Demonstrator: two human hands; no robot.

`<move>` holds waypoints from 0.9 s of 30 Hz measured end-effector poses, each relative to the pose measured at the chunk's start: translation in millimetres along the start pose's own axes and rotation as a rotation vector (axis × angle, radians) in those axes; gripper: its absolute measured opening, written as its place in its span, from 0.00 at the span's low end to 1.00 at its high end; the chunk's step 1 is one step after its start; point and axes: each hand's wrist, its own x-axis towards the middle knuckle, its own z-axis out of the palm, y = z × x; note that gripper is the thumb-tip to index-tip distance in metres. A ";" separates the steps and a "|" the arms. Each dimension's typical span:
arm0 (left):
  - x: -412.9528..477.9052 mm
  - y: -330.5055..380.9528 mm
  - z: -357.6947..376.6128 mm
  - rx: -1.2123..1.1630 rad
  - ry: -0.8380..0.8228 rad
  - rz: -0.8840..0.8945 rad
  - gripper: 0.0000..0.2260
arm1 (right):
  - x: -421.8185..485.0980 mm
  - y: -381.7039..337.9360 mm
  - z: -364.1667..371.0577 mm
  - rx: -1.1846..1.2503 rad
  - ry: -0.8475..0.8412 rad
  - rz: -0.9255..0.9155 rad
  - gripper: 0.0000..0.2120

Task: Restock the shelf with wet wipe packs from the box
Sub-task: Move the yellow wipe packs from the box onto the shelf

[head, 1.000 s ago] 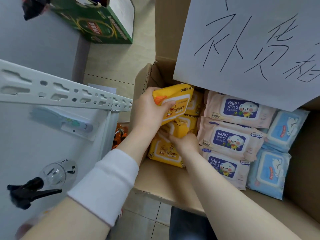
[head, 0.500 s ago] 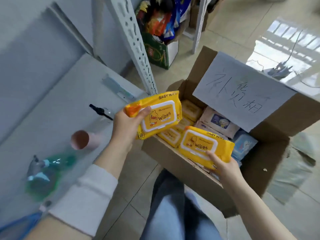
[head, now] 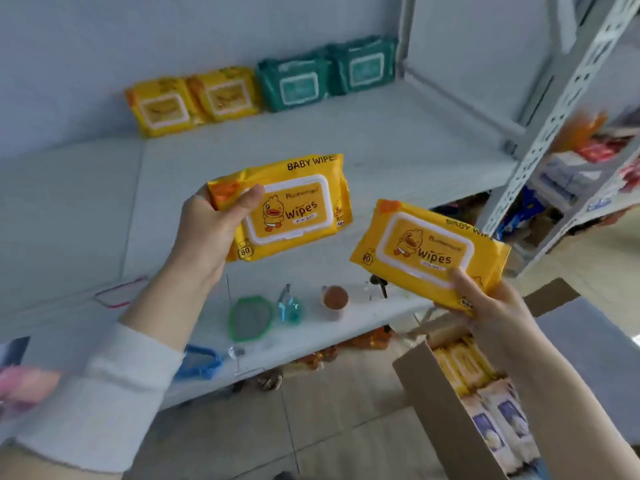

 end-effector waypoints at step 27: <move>359.4 -107.5 -213.4 0.058 0.152 -0.062 0.09 | 407.6 -59.6 331.6 -0.378 -0.273 -0.163 0.20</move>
